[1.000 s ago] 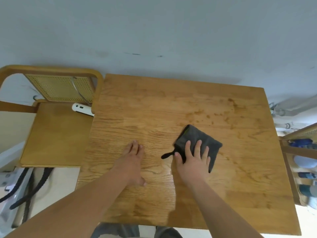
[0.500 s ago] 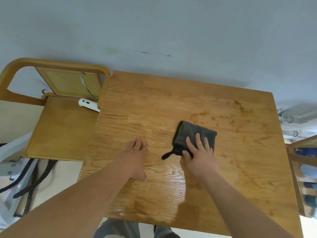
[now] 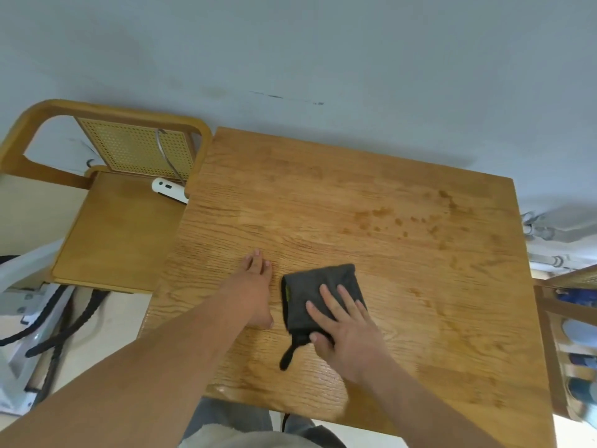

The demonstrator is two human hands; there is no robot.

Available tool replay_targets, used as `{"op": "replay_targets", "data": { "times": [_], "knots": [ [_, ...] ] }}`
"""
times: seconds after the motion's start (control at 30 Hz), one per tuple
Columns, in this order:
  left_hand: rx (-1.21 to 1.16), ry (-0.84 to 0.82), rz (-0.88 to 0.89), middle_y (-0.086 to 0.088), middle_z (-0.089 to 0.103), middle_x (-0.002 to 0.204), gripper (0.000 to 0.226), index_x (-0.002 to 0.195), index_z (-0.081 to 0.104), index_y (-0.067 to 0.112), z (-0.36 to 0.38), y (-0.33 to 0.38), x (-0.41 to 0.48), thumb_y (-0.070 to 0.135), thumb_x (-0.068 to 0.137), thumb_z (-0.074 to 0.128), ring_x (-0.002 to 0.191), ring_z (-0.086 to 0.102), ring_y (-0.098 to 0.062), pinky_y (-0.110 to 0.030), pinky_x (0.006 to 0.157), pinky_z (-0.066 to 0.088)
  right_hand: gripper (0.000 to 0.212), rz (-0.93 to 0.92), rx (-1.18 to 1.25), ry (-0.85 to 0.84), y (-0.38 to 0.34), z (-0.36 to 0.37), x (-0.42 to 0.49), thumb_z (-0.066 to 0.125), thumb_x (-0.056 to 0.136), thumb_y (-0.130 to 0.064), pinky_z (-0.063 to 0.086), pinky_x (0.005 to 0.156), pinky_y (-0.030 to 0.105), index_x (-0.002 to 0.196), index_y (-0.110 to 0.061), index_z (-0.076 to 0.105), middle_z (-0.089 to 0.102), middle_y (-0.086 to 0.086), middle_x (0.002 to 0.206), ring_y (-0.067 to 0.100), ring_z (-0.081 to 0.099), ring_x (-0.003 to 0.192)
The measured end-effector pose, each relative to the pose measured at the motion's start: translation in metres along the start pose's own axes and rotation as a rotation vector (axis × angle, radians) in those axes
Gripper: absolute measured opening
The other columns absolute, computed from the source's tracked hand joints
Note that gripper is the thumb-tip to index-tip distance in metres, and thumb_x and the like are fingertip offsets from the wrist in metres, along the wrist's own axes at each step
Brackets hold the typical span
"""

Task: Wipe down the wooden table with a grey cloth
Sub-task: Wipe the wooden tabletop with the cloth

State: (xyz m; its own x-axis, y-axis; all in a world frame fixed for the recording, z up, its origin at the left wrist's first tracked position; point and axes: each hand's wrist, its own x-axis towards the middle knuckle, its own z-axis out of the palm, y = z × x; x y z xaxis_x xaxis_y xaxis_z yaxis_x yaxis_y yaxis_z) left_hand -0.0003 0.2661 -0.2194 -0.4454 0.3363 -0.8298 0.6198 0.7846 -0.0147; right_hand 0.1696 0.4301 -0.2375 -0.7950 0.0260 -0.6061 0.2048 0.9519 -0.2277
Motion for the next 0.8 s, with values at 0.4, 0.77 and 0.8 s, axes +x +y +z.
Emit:
{"op": "replay_targets", "data": {
  "times": [0.4,0.77,0.8],
  "knots": [
    [0.021,-0.135,0.068,-0.015,0.000,0.172,0.089,0.163,0.019,0.013,-0.032,-0.011,-0.001,0.043,0.094,0.066,0.154,0.022,-0.030,-0.041,0.119,0.036,0.063,0.257,0.187,0.095,-0.023,-0.051,0.080,0.021,0.107,-0.060,-0.010,0.128,0.048,0.164,-0.043,0.000,-0.027,-0.006,0.168,0.026,-0.031,0.153],
    [0.075,0.188,0.094,-0.022,-0.003,0.170,0.104,0.163,0.003,0.006,-0.097,0.003,0.039,0.021,0.090,0.075,0.155,0.016,-0.034,-0.045,0.121,0.033,0.058,0.201,0.074,-0.051,0.018,-0.074,0.070,0.010,0.106,-0.061,-0.007,0.129,0.042,0.162,-0.047,-0.003,-0.031,-0.014,0.164,0.016,-0.033,0.152],
    [0.057,0.184,0.092,-0.021,-0.014,0.170,0.117,0.163,-0.007,0.007,-0.097,0.006,0.047,0.029,0.087,0.079,0.158,0.005,-0.036,-0.047,0.126,0.024,0.059,0.226,0.085,-0.042,0.033,-0.084,0.081,0.012,0.107,-0.060,-0.006,0.129,0.043,0.162,-0.046,-0.002,-0.029,-0.012,0.166,0.017,-0.032,0.152]
  ]
}}
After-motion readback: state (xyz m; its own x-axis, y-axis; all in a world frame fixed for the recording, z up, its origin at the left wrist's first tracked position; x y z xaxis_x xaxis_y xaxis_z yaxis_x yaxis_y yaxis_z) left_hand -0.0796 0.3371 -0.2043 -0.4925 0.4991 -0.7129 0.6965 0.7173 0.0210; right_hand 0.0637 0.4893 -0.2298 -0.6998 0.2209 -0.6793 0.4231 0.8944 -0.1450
